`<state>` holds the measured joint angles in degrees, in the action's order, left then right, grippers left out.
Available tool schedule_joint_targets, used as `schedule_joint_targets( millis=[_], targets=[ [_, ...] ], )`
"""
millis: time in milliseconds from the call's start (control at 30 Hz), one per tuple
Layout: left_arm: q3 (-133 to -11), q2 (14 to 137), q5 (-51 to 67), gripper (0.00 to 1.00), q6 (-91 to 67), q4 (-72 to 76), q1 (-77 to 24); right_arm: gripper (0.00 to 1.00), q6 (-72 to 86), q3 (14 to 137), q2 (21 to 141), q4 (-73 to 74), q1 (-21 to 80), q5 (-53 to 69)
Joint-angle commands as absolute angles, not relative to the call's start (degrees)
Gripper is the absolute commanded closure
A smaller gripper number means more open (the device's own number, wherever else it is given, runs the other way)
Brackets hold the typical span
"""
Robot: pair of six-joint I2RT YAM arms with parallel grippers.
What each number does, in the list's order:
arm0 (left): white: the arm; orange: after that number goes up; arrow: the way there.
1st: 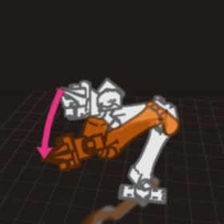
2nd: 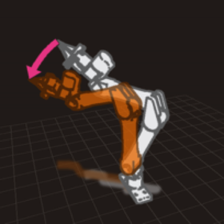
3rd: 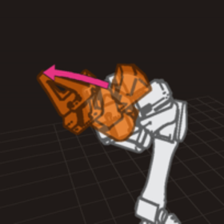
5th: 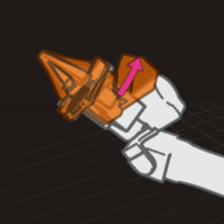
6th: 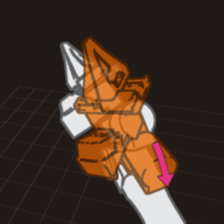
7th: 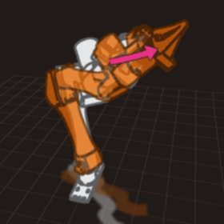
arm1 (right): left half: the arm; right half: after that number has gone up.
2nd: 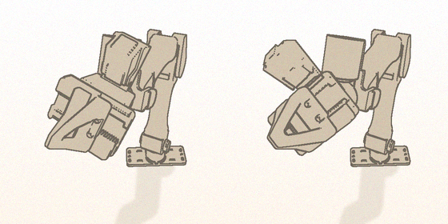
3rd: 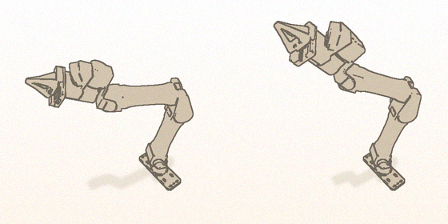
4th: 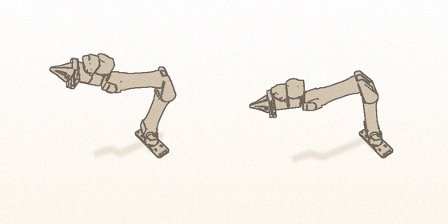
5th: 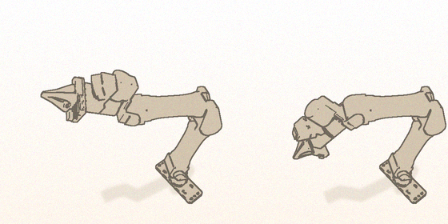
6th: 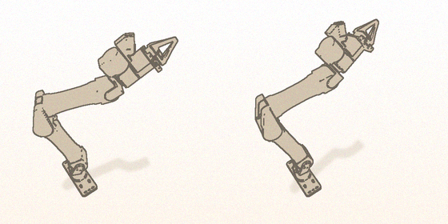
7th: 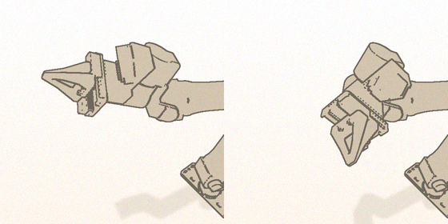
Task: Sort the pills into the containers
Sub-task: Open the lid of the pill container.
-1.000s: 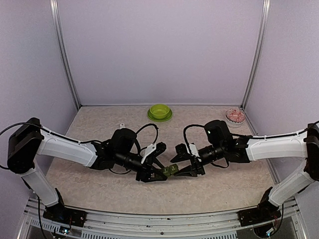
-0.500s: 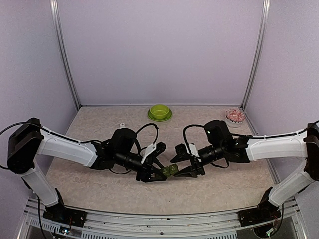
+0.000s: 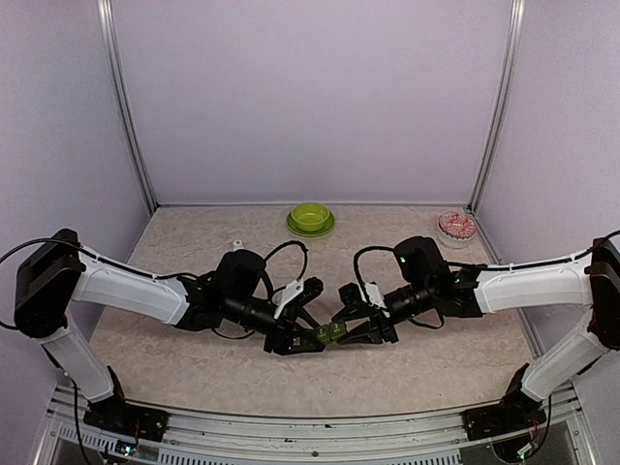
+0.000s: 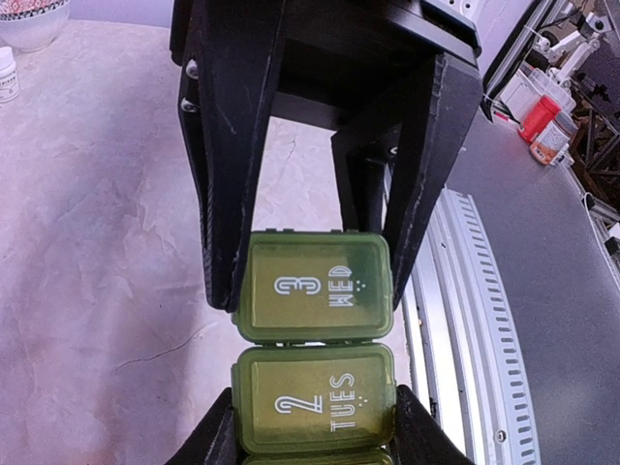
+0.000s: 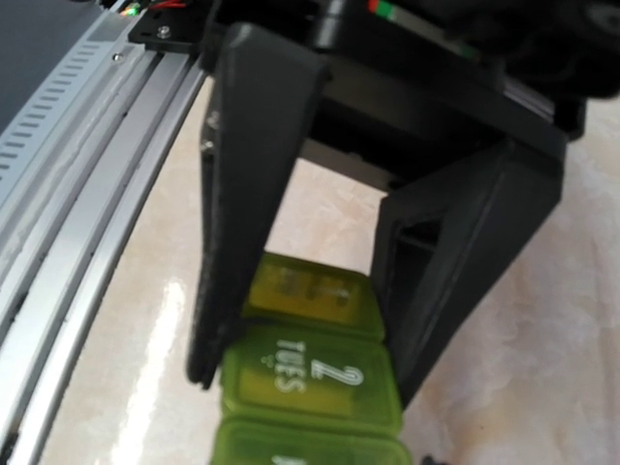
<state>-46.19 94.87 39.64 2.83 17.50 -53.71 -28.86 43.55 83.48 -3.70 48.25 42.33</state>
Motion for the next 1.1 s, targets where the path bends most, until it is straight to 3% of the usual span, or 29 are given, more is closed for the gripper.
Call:
schedule_joint_targets(
  millis=[0,100,133,233,367,1067],
  targets=[
    [-45.62,94.48,39.67,0.63,2.82,18.19,-53.44,0.68,-28.65,43.61,82.83,-3.78,48.64,42.78],
    [-45.57,94.48,39.67,0.63,2.81,18.14,-53.44,0.78,-28.65,43.82,82.74,-3.38,48.62,43.21],
    [-45.61,94.48,39.72,0.63,2.81,18.15,-53.44,0.77,-28.59,43.91,82.78,-3.31,48.68,43.18],
    [-45.60,94.38,39.52,0.63,2.81,18.17,-53.37,0.57,-28.42,43.97,82.47,-3.02,48.66,42.52],
    [-45.62,94.39,39.55,0.63,2.86,18.09,-53.35,0.48,-28.68,43.45,81.25,-3.33,48.69,41.35],
    [-45.62,94.32,39.73,0.63,2.80,18.08,-53.35,0.44,-29.18,43.59,82.49,-2.58,48.68,41.74]
  ],
)
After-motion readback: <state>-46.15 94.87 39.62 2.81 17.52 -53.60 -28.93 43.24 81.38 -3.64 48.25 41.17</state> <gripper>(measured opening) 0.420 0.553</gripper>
